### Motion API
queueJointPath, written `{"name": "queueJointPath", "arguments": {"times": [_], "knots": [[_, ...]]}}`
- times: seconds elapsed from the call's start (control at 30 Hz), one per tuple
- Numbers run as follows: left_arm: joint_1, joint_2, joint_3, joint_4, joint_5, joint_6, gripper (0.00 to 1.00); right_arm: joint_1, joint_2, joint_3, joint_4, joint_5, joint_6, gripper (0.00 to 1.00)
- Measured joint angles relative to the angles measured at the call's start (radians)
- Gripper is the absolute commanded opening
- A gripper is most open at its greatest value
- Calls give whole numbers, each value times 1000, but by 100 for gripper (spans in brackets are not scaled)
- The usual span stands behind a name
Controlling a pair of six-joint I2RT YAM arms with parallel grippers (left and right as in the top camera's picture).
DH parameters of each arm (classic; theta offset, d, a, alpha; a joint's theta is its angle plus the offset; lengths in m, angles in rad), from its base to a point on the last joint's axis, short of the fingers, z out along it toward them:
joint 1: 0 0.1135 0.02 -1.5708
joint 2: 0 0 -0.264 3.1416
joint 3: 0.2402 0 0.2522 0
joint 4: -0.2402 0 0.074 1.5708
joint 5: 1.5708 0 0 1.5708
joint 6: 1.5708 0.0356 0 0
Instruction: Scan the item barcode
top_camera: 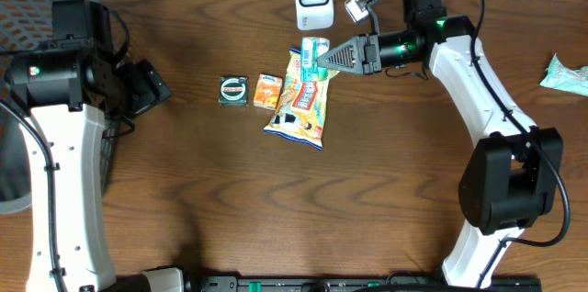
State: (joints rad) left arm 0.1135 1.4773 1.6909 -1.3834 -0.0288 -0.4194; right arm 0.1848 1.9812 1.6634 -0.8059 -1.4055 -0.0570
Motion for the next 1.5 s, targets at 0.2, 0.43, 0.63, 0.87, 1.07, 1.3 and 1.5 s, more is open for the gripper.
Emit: {"name": "queueJointPath", "arguments": {"times": [0.2, 0.43, 0.63, 0.87, 1.07, 1.3, 1.5], "knots": [[0, 0, 0, 0, 0, 0, 98, 8, 0, 0, 0, 32, 3, 1], [0, 0, 0, 0, 0, 0, 98, 8, 0, 0, 1, 51, 2, 1], [0, 0, 0, 0, 0, 0, 98, 8, 0, 0, 1, 63, 2, 1], [0, 0, 0, 0, 0, 0, 98, 52, 0, 4, -73, 303, 27, 1], [0, 0, 0, 0, 0, 0, 97, 121, 0, 4, -171, 770, 53, 1], [0, 0, 0, 0, 0, 0, 98, 124, 0, 83, -178, 1178, 47, 1], [0, 0, 0, 0, 0, 0, 97, 124, 41, 321, -179, 1306, 6, 1]]}}
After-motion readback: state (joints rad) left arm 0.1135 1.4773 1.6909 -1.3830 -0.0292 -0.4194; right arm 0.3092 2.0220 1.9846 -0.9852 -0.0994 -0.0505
